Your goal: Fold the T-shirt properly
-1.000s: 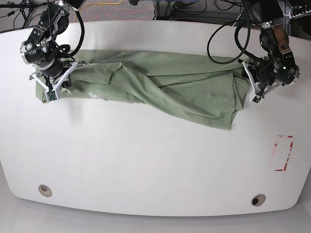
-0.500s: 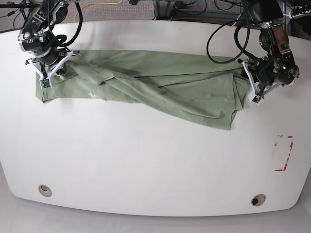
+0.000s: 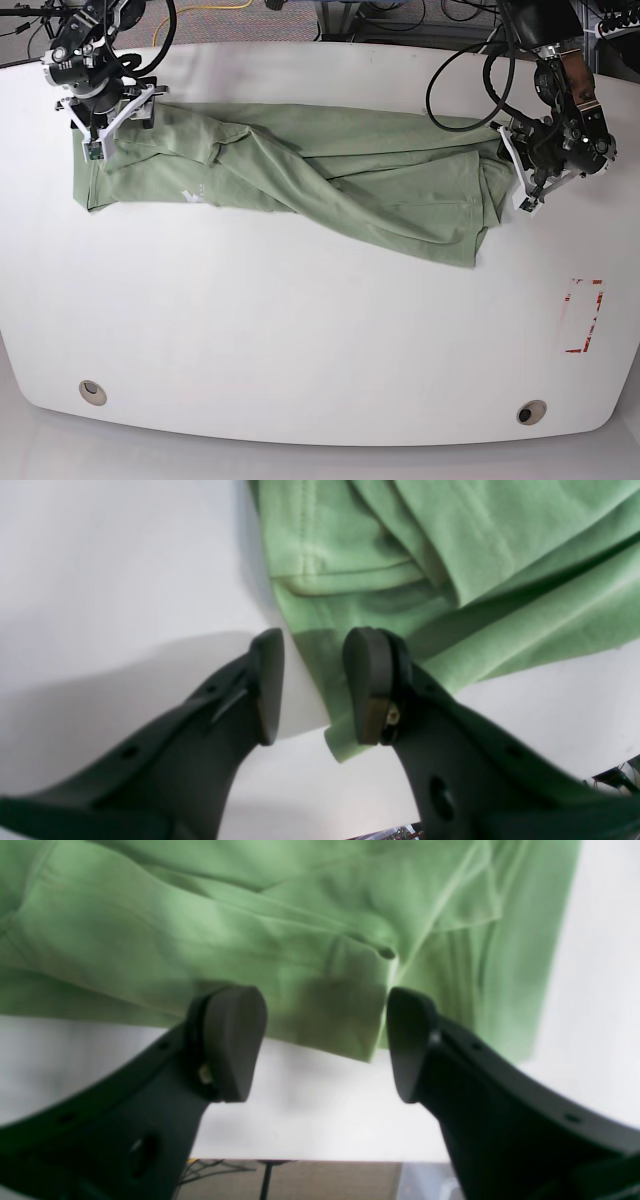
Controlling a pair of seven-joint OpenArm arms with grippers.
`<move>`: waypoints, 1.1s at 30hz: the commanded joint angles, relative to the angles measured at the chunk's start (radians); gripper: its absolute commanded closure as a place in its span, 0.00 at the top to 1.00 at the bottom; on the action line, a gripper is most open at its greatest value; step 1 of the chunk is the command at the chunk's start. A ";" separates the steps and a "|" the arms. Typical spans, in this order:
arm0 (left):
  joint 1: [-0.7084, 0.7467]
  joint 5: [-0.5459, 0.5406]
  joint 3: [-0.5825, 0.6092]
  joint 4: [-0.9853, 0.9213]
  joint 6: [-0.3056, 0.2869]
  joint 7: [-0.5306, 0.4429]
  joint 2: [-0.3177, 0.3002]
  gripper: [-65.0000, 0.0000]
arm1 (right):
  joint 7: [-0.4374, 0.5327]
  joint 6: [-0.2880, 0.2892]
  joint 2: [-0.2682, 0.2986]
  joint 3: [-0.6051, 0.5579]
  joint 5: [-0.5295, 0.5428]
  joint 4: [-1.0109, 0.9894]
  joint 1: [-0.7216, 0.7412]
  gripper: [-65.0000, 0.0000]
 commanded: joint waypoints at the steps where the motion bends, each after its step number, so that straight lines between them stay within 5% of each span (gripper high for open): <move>1: -0.012 -0.013 -0.002 0.021 -0.001 -0.003 -0.008 0.33 | 0.010 -0.001 0.001 0.018 0.008 0.032 0.003 0.58; 9: -0.012 -0.014 -0.002 0.025 -0.001 -0.003 -0.005 0.33 | 0.010 -0.001 0.001 0.130 0.162 0.028 0.028 0.49; 15: -0.012 -0.014 -0.001 0.028 -0.001 -0.003 0.001 0.33 | 0.013 -0.001 0.001 0.059 0.189 0.008 0.039 0.37; 23: -0.012 -0.008 0.018 0.029 -0.001 -0.042 0.033 0.33 | 0.041 -0.001 0.000 -0.019 0.067 -0.080 0.086 0.08; 33: 0.011 -0.006 0.010 0.015 -0.001 -0.151 0.035 0.32 | 0.171 -0.001 0.046 -0.025 -0.102 -0.310 0.128 0.07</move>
